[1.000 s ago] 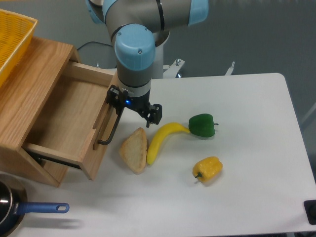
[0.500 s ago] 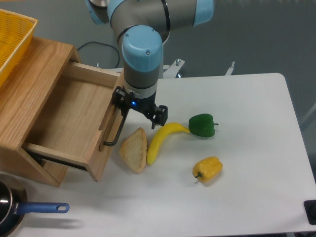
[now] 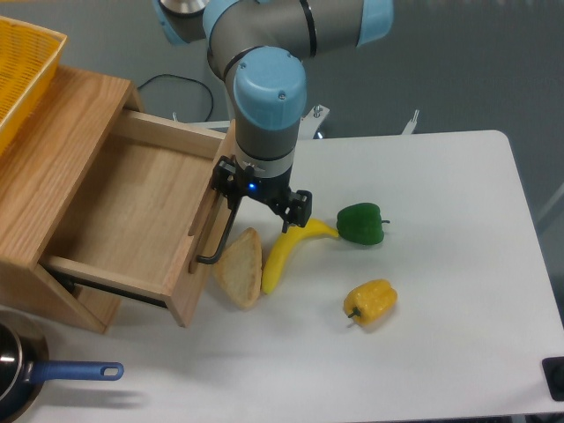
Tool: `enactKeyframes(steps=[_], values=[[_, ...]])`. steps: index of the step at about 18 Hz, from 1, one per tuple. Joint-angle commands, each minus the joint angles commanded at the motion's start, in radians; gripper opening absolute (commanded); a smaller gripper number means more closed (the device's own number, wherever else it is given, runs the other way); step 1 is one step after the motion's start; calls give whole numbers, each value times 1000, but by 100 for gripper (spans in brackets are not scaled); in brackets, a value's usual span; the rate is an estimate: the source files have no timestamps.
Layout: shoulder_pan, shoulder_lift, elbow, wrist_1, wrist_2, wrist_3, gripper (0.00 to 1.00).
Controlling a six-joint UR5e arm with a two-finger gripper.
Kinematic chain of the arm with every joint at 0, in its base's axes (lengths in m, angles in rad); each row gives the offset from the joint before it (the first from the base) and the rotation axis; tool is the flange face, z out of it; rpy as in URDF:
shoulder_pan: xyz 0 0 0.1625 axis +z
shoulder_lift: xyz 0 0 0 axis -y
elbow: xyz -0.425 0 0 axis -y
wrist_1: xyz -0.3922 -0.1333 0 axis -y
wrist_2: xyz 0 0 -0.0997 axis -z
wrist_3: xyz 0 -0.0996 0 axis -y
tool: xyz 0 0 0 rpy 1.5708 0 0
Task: Slide open the top drawer
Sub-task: 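Continue pulling the drawer out to its full extension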
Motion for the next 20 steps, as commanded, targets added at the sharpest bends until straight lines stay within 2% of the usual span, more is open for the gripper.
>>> enactKeyframes(steps=[15, 20], values=[[0, 14, 2, -12, -29, -24, 100], [6, 15, 21, -12, -26, -23, 100]])
